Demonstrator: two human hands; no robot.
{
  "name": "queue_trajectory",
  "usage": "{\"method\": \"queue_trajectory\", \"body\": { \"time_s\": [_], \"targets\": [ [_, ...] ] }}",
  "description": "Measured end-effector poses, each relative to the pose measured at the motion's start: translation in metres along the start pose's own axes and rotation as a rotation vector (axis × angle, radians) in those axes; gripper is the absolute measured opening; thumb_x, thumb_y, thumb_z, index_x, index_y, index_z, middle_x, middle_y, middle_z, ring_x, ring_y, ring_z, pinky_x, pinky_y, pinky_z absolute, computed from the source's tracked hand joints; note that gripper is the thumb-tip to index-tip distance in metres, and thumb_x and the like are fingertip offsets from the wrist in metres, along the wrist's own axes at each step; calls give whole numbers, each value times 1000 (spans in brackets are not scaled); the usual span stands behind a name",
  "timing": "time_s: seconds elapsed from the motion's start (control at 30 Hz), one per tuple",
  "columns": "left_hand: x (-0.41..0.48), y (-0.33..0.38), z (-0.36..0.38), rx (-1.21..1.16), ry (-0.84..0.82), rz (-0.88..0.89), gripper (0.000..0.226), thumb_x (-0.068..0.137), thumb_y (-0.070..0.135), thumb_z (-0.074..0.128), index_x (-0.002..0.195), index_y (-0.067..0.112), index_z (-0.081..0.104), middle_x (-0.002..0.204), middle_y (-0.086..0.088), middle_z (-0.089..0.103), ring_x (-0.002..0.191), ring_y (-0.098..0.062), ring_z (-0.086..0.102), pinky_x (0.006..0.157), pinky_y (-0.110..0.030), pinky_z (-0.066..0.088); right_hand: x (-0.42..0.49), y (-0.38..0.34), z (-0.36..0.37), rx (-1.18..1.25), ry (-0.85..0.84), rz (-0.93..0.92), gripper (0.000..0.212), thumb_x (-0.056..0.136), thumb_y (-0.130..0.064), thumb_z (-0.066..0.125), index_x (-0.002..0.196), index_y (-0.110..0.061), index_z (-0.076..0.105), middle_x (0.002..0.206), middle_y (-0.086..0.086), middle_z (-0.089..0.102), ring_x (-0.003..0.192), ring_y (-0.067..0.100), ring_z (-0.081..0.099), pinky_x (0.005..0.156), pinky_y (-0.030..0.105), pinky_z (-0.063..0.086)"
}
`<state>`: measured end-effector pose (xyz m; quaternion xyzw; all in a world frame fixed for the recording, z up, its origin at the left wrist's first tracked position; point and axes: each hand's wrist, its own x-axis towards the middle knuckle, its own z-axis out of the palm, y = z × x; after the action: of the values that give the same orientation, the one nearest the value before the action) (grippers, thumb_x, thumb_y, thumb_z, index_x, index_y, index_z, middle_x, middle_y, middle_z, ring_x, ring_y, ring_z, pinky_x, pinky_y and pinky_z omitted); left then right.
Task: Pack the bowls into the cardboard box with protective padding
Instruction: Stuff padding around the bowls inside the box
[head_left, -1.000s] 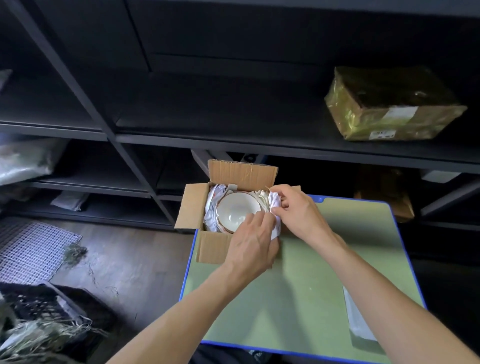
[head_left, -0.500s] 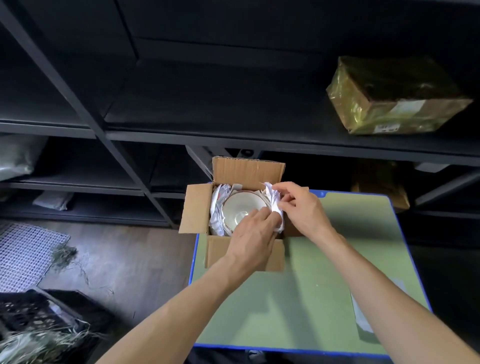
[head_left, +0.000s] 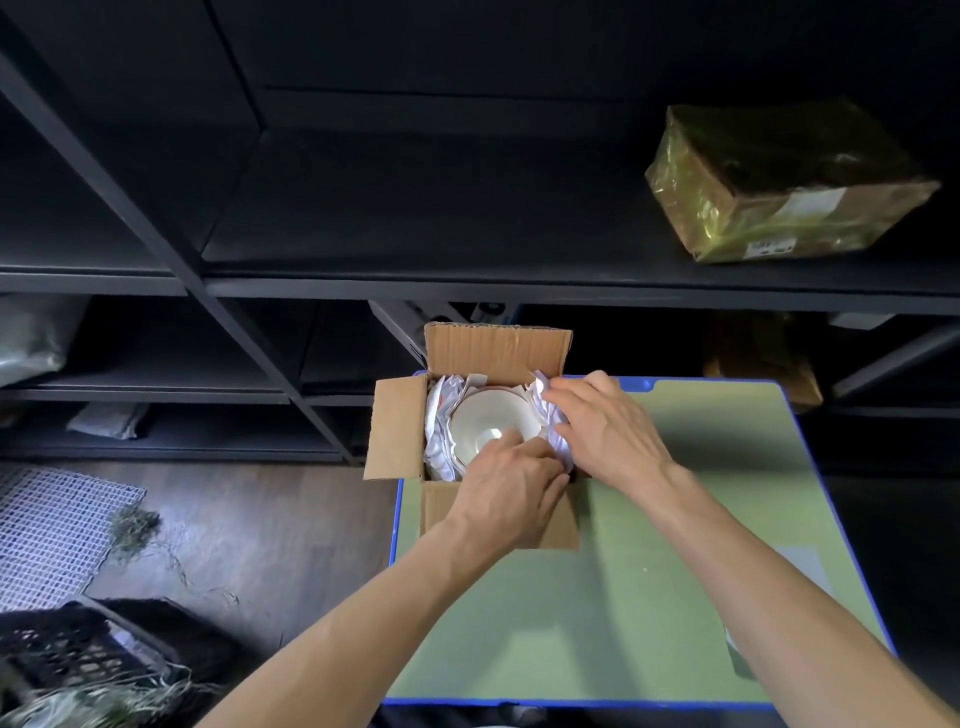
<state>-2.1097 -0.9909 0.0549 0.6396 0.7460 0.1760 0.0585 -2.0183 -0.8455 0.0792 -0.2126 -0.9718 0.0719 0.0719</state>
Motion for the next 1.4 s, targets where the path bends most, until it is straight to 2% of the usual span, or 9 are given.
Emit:
{"method": "queue_trajectory", "body": {
  "time_s": [0.13, 0.23, 0.37, 0.57, 0.8, 1.03, 1.2, 1.3, 1.4],
  "targets": [
    [-6, 4, -4, 68, 59, 29, 36, 100, 36, 36, 91, 27, 69, 83, 9, 60, 66, -20, 35, 59, -35, 34, 0, -1, -2, -86, -47, 15, 36, 85, -19, 66, 121, -17, 63, 113, -7, 69, 94, 26, 52, 72, 35, 45],
    [-16, 6, -6, 84, 54, 74, 31, 101, 35, 37, 102, 24, 66, 89, 9, 61, 71, -22, 40, 61, -36, 37, -2, -4, -5, -123, -48, -9, 56, 88, -24, 59, 143, -18, 48, 118, -7, 66, 94, 26, 49, 75, 35, 44],
    [-20, 3, -6, 101, 58, 95, 28, 100, 34, 41, 105, 24, 67, 91, 10, 61, 72, -22, 42, 61, -36, 40, -2, -9, 2, -172, -18, -60, 64, 86, -15, 58, 148, -13, 43, 135, -6, 54, 94, 27, 48, 81, 41, 47],
    [-12, -3, -9, 154, 39, 140, 24, 97, 33, 47, 83, 25, 65, 79, 8, 57, 67, -21, 41, 58, -33, 27, 2, -4, 5, -145, -43, -85, 64, 81, -12, 61, 144, -14, 48, 146, -5, 51, 93, 28, 52, 87, 42, 47],
    [-10, -4, -8, 152, -2, 156, 28, 96, 35, 46, 78, 23, 63, 80, 6, 57, 68, -22, 42, 58, -33, 27, 2, -5, 10, -136, -75, -91, 64, 79, -15, 54, 143, -12, 51, 132, -7, 59, 96, 25, 50, 85, 34, 38],
    [-10, -6, -9, 164, -25, 170, 25, 94, 38, 47, 87, 25, 67, 82, 7, 58, 70, -21, 44, 59, -32, 31, 11, -7, 12, -175, -146, -23, 61, 77, -24, 51, 136, -12, 56, 125, -6, 65, 93, 24, 49, 80, 37, 41],
    [-15, -7, -9, 73, 10, 147, 23, 97, 35, 45, 87, 21, 61, 87, 5, 59, 72, -22, 41, 60, -37, 39, 3, -7, 12, -204, -102, -50, 59, 78, -19, 54, 136, -9, 56, 133, -1, 58, 97, 27, 50, 83, 39, 45],
    [-17, -8, -11, -17, -1, 128, 25, 100, 34, 41, 100, 22, 63, 98, 7, 61, 79, -22, 42, 66, -37, 40, 2, -7, 11, -181, -102, -44, 58, 79, -18, 50, 136, -9, 56, 135, -3, 58, 96, 26, 46, 83, 40, 46],
    [-13, -17, -13, -118, 11, 107, 25, 100, 27, 43, 109, 23, 66, 107, 8, 64, 80, -22, 45, 70, -37, 42, 5, -5, 3, -126, -153, -50, 61, 78, -16, 61, 139, -15, 54, 143, -11, 53, 92, 20, 37, 83, 35, 42]
  ]
}}
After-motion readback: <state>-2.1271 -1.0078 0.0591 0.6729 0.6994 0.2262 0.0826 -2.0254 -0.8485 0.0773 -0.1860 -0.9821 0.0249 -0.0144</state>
